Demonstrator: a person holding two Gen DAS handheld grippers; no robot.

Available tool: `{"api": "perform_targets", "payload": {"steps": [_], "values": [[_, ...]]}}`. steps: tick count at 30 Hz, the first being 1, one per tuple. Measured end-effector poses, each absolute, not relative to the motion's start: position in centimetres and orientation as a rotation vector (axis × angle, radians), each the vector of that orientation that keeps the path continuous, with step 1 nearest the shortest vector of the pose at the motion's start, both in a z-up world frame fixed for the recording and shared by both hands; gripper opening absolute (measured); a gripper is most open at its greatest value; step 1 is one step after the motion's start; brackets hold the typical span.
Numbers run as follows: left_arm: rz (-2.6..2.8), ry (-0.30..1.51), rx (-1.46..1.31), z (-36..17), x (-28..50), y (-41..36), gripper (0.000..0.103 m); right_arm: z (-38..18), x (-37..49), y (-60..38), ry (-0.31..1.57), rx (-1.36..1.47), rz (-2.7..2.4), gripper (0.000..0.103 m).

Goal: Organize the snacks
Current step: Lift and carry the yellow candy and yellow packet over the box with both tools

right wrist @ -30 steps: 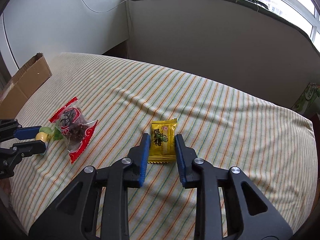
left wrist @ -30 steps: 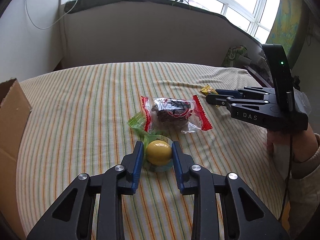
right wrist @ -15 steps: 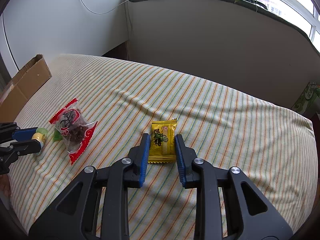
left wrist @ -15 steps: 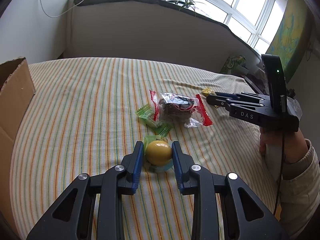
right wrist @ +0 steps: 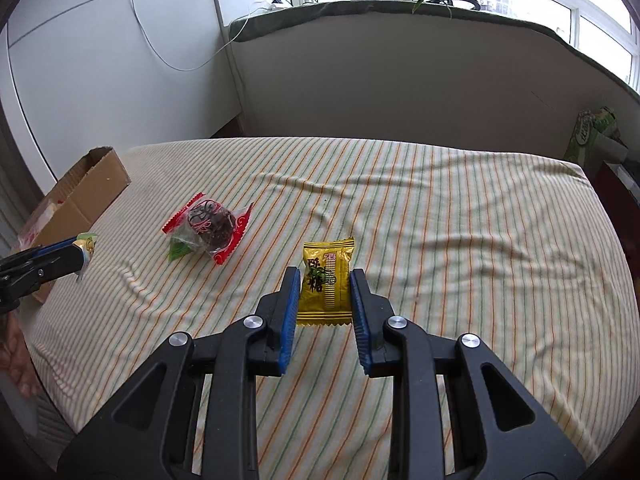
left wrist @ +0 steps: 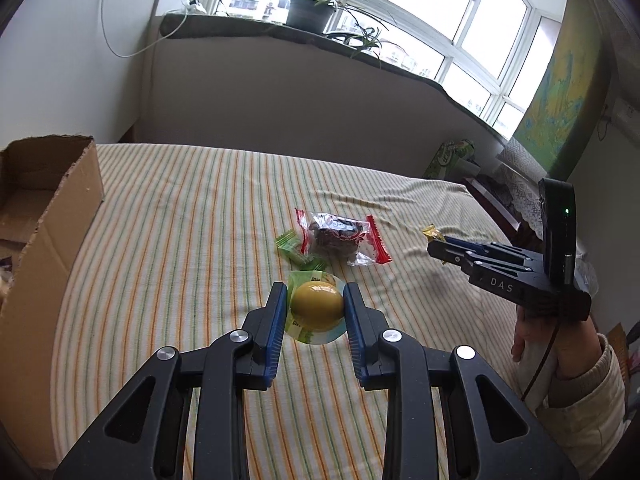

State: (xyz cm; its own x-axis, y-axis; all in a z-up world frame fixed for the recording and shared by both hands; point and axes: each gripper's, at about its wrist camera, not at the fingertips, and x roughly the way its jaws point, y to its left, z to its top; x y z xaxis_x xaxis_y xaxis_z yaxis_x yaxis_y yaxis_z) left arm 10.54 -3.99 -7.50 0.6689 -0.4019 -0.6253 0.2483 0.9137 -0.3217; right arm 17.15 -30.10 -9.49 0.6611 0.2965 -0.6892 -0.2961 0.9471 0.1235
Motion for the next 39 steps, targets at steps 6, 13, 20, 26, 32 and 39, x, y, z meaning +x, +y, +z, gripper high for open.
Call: {"api": "perform_targets", "payload": {"steps": [6, 13, 20, 26, 32, 39], "values": [[-0.404, 0.669, -0.199, -4.4, 8.1, -4.4, 0.027, -5.1, 13.3, -29.9, 0.666, 0.016, 0.311, 0.026], [-0.418, 0.545, -0.162, -0.6, 4.9, -4.0, 0.027, 0.0, 9.4, -28.4, 0.558, -0.004, 0.306, 0.026], [-0.418, 0.507, -0.182, 0.0, 3.7, -2.6, 0.027, 0.9, 8.9, -25.2, 0.559, -0.055, 0.335, 0.026], [-0.388, 0.491, -0.221, -0.1, 3.4, -0.2, 0.027, 0.8, 9.9, -20.6, 0.576, -0.111, 0.399, 0.026], [-0.307, 0.481, -0.272, -0.9, 3.4, 4.3, 0.027, 0.1, 11.9, -13.1, 0.599, -0.173, 0.518, 0.026], [-0.127, 0.483, -0.339, -2.6, 2.8, 12.3, 0.027, -0.9, 12.8, -2.1, 0.608, -0.248, 0.722, 0.026]]}}
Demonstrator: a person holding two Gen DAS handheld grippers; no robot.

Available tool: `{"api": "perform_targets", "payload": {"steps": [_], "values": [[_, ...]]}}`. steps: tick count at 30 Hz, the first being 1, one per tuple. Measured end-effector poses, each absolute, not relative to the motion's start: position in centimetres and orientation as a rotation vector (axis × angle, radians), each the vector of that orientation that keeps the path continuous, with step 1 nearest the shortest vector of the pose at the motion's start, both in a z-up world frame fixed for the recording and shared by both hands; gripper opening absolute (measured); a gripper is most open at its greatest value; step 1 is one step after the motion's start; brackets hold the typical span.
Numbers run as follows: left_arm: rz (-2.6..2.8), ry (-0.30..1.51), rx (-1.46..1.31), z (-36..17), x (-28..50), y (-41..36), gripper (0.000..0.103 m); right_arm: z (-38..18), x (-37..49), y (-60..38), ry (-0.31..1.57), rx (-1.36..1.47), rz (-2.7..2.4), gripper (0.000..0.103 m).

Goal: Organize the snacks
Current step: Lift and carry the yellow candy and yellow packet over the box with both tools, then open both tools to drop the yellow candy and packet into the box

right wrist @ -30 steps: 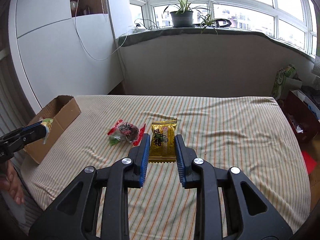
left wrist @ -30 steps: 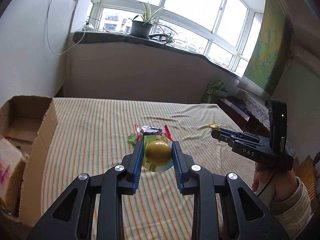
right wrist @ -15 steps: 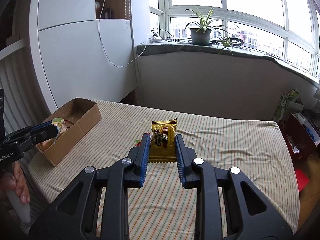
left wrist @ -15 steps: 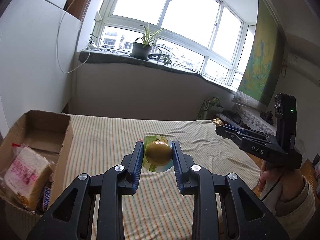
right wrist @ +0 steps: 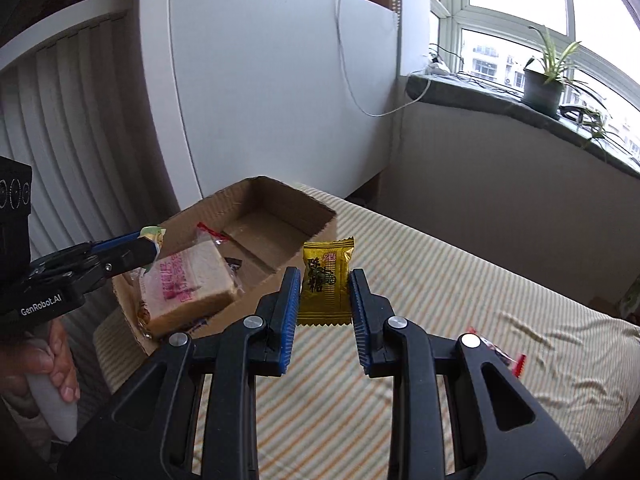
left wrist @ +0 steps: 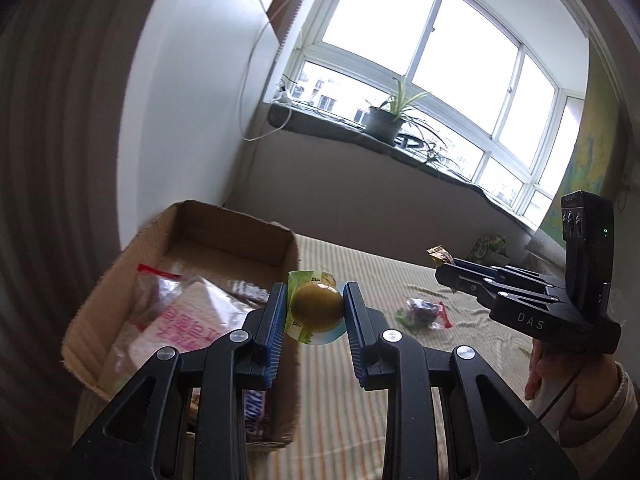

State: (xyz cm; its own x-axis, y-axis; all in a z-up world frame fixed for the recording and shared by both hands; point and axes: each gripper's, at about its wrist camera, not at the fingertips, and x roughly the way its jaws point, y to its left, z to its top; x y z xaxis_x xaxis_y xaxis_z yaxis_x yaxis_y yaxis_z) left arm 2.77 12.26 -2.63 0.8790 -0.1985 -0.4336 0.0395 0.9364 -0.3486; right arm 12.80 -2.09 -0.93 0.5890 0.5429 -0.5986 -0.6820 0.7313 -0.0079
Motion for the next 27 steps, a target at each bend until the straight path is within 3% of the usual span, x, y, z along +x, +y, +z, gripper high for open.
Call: {"api": "perform_targets", "payload": {"steps": [7, 21, 22, 23, 25, 27], "values": [[-0.003, 0.497, -0.374, -3.7, 2.4, 17.4, 0.027, -1.5, 11.6, 3.9, 0.600, -0.298, 0.835, 0.026], [0.006, 0.488, -0.328, -2.9, 5.5, 18.6, 0.027, -2.2, 16.2, 8.4, 0.571, -0.364, 0.833, 0.026], [0.005, 0.494, -0.329, -3.1, 6.0, 18.7, 0.028, -2.9, 16.8, 8.7, 0.599, -0.372, 0.834, 0.035], [0.000, 0.505, -0.331, -3.3, 6.4, 18.6, 0.031, -3.4, 17.2, 8.8, 0.614, -0.375, 0.823, 0.051], [0.003, 0.545, -0.325, -4.2, 7.3, 18.6, 0.036, -4.0, 17.2, 7.8, 0.616, -0.346, 0.820, 0.056], [0.042, 0.568, -0.324, -4.8, 7.4, 18.6, 0.063, -4.7, 17.1, 6.9, 0.633, -0.331, 0.807, 0.057]]}}
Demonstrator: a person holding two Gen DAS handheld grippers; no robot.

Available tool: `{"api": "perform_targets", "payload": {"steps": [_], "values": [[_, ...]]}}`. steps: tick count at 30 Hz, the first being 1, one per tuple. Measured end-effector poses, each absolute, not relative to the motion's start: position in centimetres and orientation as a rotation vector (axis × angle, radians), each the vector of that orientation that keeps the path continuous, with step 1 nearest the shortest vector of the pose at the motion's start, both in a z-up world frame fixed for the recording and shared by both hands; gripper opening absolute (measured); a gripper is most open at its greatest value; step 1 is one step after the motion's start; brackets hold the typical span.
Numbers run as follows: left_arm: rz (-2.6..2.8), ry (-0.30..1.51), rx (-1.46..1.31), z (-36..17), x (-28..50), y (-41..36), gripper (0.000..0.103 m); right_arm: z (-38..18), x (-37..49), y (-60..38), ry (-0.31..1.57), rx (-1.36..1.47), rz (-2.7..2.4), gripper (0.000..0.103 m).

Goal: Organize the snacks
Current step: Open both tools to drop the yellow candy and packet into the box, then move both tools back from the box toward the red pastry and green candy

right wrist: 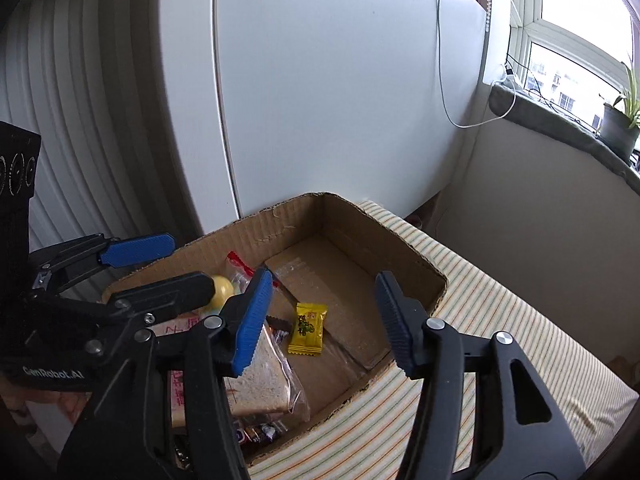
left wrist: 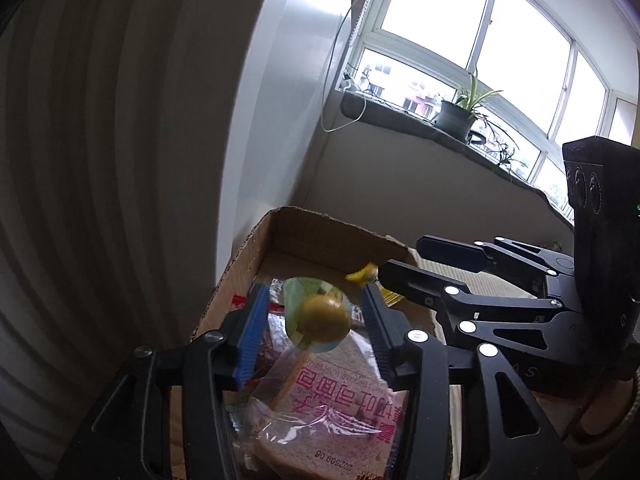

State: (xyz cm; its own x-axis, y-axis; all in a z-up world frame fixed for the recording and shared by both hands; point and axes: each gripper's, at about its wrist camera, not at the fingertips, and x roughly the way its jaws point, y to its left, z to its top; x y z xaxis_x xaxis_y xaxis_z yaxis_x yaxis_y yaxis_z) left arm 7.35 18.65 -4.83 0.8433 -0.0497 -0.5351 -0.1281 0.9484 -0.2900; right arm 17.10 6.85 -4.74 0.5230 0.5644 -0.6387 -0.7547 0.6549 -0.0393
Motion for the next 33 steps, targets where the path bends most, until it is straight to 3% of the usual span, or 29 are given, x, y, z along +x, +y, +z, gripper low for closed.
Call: {"api": "perform_targets", "payload": {"steps": [2, 4, 9, 24, 33], "values": [[0.050, 0.556, -0.344, -5.2, 6.4, 18.9, 0.073, -5.4, 16.7, 5.8, 0.645, -0.326, 0.792, 0.057], [0.065, 0.548, -0.359, -5.5, 5.4, 19.2, 0.074, -5.7, 16.3, 5.0, 0.653, -0.315, 0.785, 0.058], [0.095, 0.552, -0.404, -5.8, 3.7, 19.5, 0.077, -5.2, 14.6, 3.5, 0.628, -0.286, 0.787, 0.070], [0.094, 0.532, -0.373, -3.7, 1.3, 17.7, 0.079, -3.7, 11.7, 1.5, 0.587, -0.233, 0.779, 0.073], [0.041, 0.548, -0.298, -2.5, 2.9, 13.2, 0.079, -4.2, 12.6, -5.3, 0.588, -0.151, 0.695, 0.075]]}}
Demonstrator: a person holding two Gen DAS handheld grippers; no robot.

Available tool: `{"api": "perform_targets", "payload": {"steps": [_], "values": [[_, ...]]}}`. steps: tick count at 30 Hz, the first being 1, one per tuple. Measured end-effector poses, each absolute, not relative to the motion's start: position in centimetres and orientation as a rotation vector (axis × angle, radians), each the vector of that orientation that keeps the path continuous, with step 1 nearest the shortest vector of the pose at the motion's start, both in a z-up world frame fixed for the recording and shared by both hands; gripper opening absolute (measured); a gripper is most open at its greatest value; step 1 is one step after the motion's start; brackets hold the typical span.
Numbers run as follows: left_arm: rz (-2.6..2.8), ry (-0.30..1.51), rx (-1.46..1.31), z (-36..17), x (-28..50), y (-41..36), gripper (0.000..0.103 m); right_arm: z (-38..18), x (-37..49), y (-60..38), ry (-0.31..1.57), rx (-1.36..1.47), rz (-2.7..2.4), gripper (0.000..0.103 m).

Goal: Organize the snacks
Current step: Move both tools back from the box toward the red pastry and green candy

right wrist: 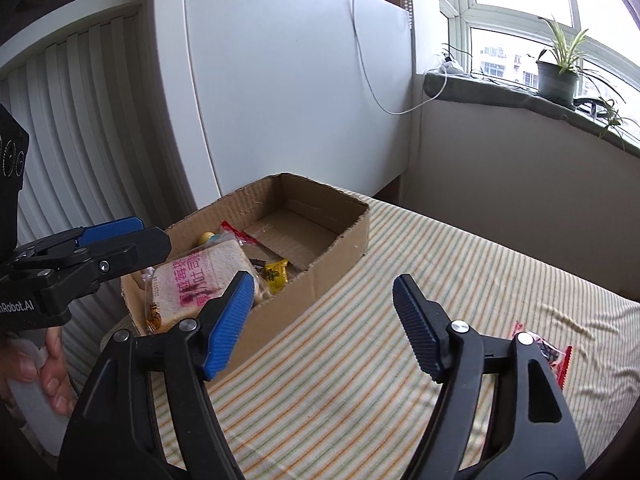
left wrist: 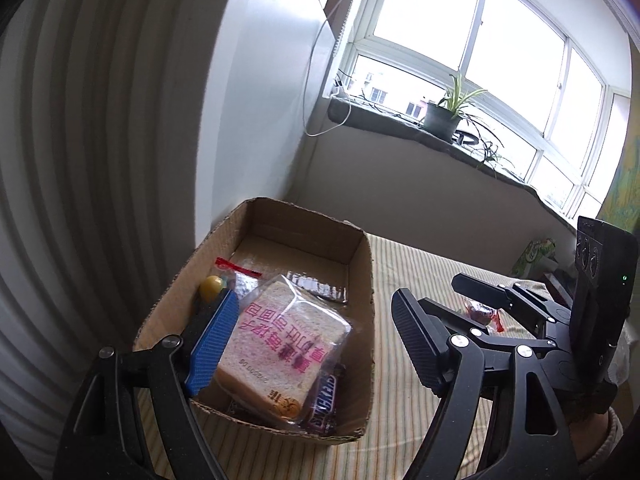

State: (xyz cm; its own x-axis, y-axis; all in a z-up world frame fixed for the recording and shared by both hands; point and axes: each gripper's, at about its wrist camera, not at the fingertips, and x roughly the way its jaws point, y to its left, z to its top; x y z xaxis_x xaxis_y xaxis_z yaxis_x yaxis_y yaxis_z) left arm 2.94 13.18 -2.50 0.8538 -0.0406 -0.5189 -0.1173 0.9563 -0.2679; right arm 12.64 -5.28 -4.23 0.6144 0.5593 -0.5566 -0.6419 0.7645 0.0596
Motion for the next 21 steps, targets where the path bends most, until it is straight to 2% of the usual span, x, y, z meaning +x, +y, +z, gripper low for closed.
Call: {"api": "perform_targets", "payload": {"steps": [4, 14, 21], "values": [[-0.005, 0.568, -0.246, -2.2, 4.2, 9.8, 0.079, -4.7, 13.5, -10.4, 0.595, -0.098, 0.619, 0.080], [-0.186, 0.625, -0.115, -2.6, 8.6, -0.8, 0.079, -6.2, 15.2, -23.4, 0.620, 0.018, 0.408, 0.080], [-0.280, 0.647, -0.045, -2.9, 10.2, -5.9, 0.079, -6.8, 15.8, -26.7, 0.630, 0.049, 0.360, 0.080]]}}
